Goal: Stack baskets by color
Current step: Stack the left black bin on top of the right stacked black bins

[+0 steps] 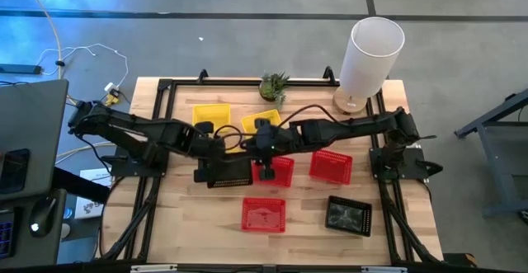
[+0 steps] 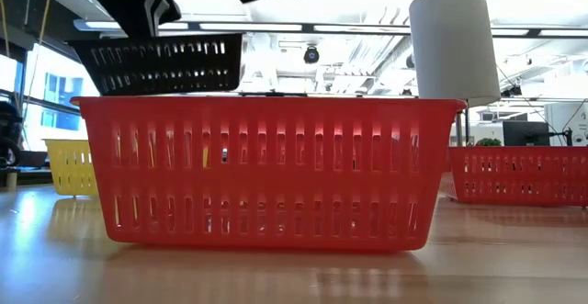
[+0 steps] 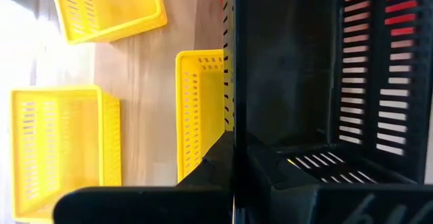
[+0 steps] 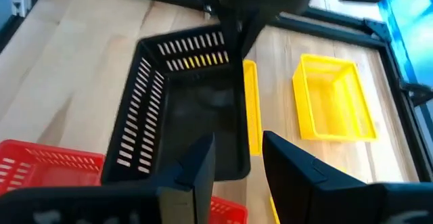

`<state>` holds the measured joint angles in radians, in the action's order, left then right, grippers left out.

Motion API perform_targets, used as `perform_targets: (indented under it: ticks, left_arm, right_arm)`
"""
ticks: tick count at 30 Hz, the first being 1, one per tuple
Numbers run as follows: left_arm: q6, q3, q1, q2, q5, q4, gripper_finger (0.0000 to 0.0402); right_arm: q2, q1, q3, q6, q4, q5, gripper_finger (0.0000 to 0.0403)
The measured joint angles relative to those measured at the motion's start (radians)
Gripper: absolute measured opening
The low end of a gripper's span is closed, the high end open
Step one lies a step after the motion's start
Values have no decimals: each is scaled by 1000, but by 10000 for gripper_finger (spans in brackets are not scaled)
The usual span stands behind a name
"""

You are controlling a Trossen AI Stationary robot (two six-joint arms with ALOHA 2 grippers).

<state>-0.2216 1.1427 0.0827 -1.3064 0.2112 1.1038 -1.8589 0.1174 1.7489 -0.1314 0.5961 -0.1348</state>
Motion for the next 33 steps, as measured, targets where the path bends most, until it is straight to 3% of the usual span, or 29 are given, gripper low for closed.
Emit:
perform_targets:
  ticks: [11,19,33]
  left_arm:
    - [8,1,-7,-72,-25,-6,0]
    - [-2,0,12,-108,52,-25,0]
    - [-3,1,49,-105,119,-61,0]
  right_arm:
    - [-57,-5,-2,-35,-18,14,110]
    - [-109,4,-2,-75,-1,34,110]
    - [-150,23,-2,-161,-6,-103,110]
